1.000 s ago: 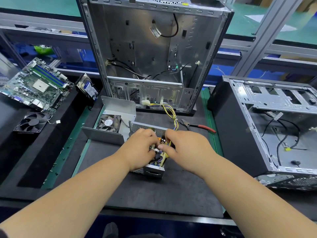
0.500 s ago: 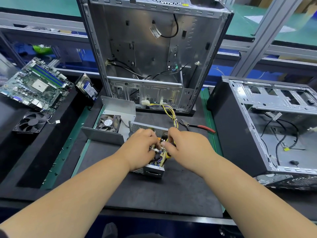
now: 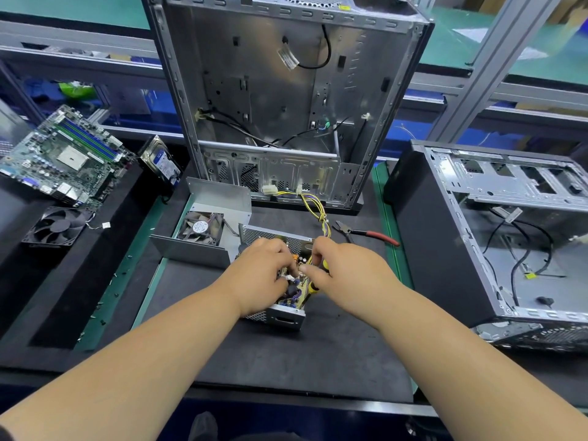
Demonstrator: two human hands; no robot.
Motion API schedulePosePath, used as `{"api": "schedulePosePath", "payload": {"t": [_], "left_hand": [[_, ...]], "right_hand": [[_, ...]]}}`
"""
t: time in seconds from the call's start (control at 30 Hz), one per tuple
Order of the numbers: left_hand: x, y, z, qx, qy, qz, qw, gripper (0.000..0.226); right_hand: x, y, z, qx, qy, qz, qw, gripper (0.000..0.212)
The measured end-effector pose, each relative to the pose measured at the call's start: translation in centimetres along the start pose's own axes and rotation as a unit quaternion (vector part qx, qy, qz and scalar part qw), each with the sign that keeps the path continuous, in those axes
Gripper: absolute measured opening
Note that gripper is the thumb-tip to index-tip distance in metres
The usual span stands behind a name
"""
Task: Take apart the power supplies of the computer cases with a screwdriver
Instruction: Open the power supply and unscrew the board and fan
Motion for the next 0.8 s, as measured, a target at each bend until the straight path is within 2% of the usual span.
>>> {"api": "schedulePosePath", "payload": {"t": [0.23,0.37,0.47,0.53,0.63,0.8], "left_hand": [[-0.2,0.0,0.0,-0.003,0.001,0.007,1.0,0.026],[-0.1,-0.1,-0.1,-0.003,0.004,0.008,1.0,0.024],[0.0,-0.1,0.0,-0.001,0.004,0.006,1.0,0.02],[0.0,-0.1,0.0,-0.002,0.004,0.008,1.0,0.022],[-0.1,-0.1,0.1,-0.006,0.002,0.013,1.0,0.024],[-0.1,-0.2,0.0,-0.009,-0.001,0.009,1.0,0.025]], "right_hand": [[-0.4,-0.9,0.2,-0.015,-0.008,-0.094,0.995,0.019],[-0.2,-1.5,0.4,-0.045,-0.01,-0.062,0.997,0.02],[-0.5,-1.3,0.3,-0.042,0.011,-0.009,0.999,0.03],[-0.4,-1.2,0.0,-0.036,0.007,0.001,0.999,0.029],[-0.2,-1.2,-0.2,-0.029,0.004,-0.024,0.999,0.017],[-0.4,-1.1,0.0,-0.024,0.0,-0.093,0.995,0.017]]}}
Point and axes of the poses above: each hand's wrist, its own z-axis away from the middle knuckle, its own x-axis out of the palm, y = z × x, the point moved 10 cm from there along -z, towards the middle knuckle, and after that the axes turned 8 degrees about y, right-handed, at the moved point
